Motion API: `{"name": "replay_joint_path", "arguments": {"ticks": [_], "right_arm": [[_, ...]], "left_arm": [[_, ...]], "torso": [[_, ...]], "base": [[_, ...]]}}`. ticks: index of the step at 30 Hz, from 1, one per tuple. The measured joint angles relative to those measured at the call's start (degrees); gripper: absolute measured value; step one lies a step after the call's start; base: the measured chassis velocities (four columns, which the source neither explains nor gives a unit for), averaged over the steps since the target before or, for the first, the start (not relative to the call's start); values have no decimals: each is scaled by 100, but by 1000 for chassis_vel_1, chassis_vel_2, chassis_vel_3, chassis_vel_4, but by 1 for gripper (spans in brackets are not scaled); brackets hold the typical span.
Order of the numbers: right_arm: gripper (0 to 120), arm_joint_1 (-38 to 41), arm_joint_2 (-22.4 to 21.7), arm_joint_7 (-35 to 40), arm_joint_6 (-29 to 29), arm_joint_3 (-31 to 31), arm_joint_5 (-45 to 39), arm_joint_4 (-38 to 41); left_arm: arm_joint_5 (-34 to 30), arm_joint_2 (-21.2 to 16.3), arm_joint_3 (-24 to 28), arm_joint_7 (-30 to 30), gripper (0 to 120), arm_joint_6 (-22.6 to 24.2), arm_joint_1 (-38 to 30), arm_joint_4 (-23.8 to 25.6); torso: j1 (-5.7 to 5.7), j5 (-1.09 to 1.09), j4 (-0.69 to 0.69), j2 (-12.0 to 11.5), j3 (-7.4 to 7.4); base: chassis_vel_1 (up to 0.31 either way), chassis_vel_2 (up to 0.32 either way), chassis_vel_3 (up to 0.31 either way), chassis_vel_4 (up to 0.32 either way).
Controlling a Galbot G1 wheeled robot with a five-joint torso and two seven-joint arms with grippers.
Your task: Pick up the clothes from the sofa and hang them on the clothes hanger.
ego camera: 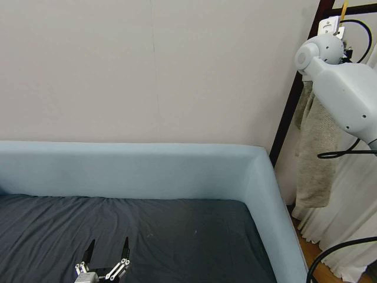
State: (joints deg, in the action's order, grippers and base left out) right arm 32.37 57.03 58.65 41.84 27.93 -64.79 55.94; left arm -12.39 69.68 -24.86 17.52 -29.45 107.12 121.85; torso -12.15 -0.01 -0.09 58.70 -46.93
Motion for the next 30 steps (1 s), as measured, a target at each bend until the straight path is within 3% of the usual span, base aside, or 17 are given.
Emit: {"name": "replay_joint_path", "arguments": {"ticks": [7,14,23,26,27,28,30], "right_arm": [[69,-51,-304,92,0,129,-230,598],[97,-451,-1089,-220,-10,-89,-371,1989],[100,-1293,-2066,-1284,-316,-785,-673,3834],[100,-1948,-2636,-2101,-813,-1457,-789,4620],[100,-1948,-2636,-2101,-813,-1457,-789,4620],[100,-2392,-2933,-2480,-1049,-1932,-802,4957],[100,-3323,-3442,-2996,-1521,-2656,-703,5456]], "left_arm": [[0,0,0,0,100,0,0,0],[0,0,0,0,100,0,0,0],[0,0,0,0,100,0,0,0],[0,0,0,1,100,0,0,0],[0,0,0,1,100,0,0,0],[0,1,0,2,100,0,0,0],[0,-1,0,-3,100,1,0,0]], "torso": [[0,1,0,0,0],[0,2,-1,0,-1],[0,2,0,0,0],[0,-1,4,0,0],[0,-1,4,0,0],[0,1,4,-1,-1],[1,2,-6,1,1]], "base": [[0,0,0,0],[0,0,0,0],[0,0,0,0],[0,0,0,0],[0,0,0,0],[0,0,0,0],[0,0,0,0]]}}
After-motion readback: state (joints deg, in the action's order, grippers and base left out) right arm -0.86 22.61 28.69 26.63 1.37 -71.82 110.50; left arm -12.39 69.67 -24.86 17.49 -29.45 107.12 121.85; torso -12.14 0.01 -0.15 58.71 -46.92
